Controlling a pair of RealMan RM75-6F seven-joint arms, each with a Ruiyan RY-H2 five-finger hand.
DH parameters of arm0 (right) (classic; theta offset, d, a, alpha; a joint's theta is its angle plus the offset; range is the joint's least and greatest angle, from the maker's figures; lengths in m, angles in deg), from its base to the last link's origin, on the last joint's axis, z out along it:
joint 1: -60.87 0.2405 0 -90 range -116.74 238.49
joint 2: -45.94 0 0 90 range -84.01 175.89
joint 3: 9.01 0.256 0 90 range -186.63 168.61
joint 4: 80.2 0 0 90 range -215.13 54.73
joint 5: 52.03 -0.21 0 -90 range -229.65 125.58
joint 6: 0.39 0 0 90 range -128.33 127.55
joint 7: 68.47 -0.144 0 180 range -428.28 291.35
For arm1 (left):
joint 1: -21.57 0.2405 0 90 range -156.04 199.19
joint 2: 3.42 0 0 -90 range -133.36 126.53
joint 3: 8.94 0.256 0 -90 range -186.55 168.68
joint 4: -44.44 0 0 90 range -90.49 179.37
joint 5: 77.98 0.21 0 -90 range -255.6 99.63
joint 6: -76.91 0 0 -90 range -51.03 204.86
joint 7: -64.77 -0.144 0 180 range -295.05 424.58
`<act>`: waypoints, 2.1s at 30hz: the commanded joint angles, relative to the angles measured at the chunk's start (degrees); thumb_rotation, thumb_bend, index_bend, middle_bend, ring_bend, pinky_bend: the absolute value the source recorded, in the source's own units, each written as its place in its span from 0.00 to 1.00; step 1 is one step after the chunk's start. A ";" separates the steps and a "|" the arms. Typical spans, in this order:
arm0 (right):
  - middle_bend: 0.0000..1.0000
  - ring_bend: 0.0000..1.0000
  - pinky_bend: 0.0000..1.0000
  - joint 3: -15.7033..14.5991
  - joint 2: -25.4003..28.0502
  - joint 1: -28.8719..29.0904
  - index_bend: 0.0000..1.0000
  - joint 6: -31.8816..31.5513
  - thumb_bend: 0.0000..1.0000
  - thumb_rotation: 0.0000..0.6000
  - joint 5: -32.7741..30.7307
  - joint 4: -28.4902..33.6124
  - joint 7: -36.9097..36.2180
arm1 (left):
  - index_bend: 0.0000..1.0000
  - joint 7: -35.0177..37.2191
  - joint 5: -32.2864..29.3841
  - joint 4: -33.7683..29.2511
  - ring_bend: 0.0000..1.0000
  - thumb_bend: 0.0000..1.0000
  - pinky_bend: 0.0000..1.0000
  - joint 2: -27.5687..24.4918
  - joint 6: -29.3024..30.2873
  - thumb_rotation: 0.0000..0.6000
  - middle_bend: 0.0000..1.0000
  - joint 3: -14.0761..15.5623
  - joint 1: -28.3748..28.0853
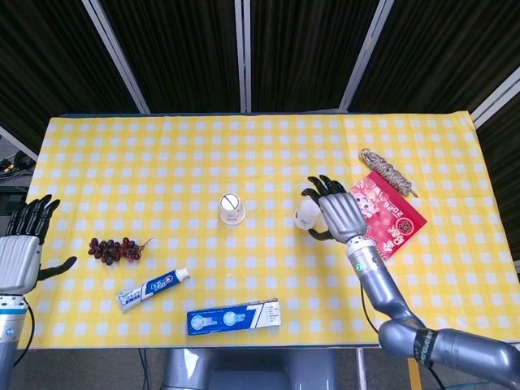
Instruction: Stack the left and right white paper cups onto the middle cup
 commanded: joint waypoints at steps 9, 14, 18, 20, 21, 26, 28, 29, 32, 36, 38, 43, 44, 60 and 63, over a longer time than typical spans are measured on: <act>0.07 0.00 0.15 -1.24 -4.67 5.31 0.25 2.46 0.12 1.00 -8.18 -8.25 2.72 | 0.04 0.74 0.43 0.37 0.00 0.11 0.02 -0.11 -2.05 1.00 0.00 -1.65 0.52; 0.07 0.00 0.15 -2.12 -4.74 6.03 0.23 3.28 0.12 1.00 -9.46 -9.90 2.62 | 0.04 0.86 0.51 0.54 0.00 0.11 0.02 -0.08 -2.76 1.00 0.00 -2.19 0.66; 0.07 0.00 0.15 -2.81 -5.06 6.44 0.23 3.72 0.13 1.00 -10.33 -10.88 2.45 | 0.04 0.76 0.73 0.61 0.00 0.11 0.01 -0.04 -3.51 1.00 0.00 -2.37 0.66; 0.07 0.00 0.15 -3.37 -5.43 6.75 0.23 4.31 0.13 1.00 -11.31 -11.96 2.59 | 0.04 0.83 1.01 0.51 0.00 0.11 0.01 -0.06 -3.62 1.00 0.00 -2.44 0.78; 0.07 0.00 0.15 -3.58 -5.62 6.87 0.23 4.47 0.14 1.00 -11.61 -12.41 2.63 | 0.04 0.85 1.14 0.50 0.00 0.11 0.01 -0.08 -3.64 1.00 0.00 -2.47 0.83; 0.09 0.00 0.16 -4.27 -6.71 7.35 0.26 5.27 0.15 1.00 -13.03 -15.13 2.05 | 0.04 1.01 1.53 0.47 0.00 0.11 0.01 -0.18 -3.74 1.00 0.00 -2.81 1.12; 0.11 0.01 0.18 -4.42 -7.00 7.49 0.29 5.46 0.17 1.00 -13.17 -15.97 1.67 | 0.05 1.14 1.58 0.46 0.00 0.11 0.01 -0.21 -3.88 1.00 0.00 -2.98 1.21; 0.12 0.02 0.19 -4.45 -7.12 7.52 0.30 5.44 0.17 1.00 -13.10 -16.22 1.46 | 0.05 1.20 1.62 0.45 0.00 0.11 0.00 -0.22 -3.95 1.00 0.00 -3.03 1.23; 0.18 0.09 0.27 -4.47 -7.58 7.55 0.36 5.18 0.19 1.00 -12.41 -16.81 0.49 | 0.05 1.31 1.81 0.48 0.00 0.11 0.00 -0.22 -4.12 1.00 0.00 -3.22 1.31; 0.28 0.20 0.38 -4.56 -8.37 7.61 0.42 4.54 0.22 1.00 -11.10 -17.72 -0.56 | 0.05 1.45 2.01 0.56 0.00 0.11 0.00 -0.16 -4.30 1.00 0.00 -3.45 1.43; 0.29 0.21 0.39 -4.46 -8.58 7.63 0.43 4.19 0.22 1.00 -10.35 -17.78 -1.24 | 0.05 1.55 2.11 0.61 0.00 0.11 0.00 -0.16 -4.41 1.00 0.00 -3.61 1.50; 0.29 0.21 0.39 -3.49 -7.76 7.82 0.44 2.03 0.22 1.00 -8.13 -15.86 -1.89 | 0.05 1.71 2.05 0.76 0.00 0.11 0.00 -0.16 -4.65 1.00 0.00 -3.98 1.67; 0.29 0.21 0.39 -3.29 -7.47 7.84 0.44 1.68 0.22 1.00 -7.94 -15.28 -1.89 | 0.05 1.74 2.05 0.77 0.00 0.11 0.00 -0.17 -4.71 1.00 0.00 -4.03 1.69; 0.27 0.21 0.39 2.30 -6.18 12.67 0.43 -4.78 0.22 1.00 -7.76 -3.64 2.28 | 0.05 2.07 1.97 1.10 0.00 0.11 0.00 -0.23 -6.08 1.00 0.00 -4.82 2.02; 0.27 0.21 0.39 2.89 -7.45 14.21 0.43 -5.05 0.22 1.00 -8.26 -3.86 2.95 | 0.05 2.39 2.00 1.29 0.00 0.11 0.00 -0.27 -6.65 1.00 0.00 -4.90 1.93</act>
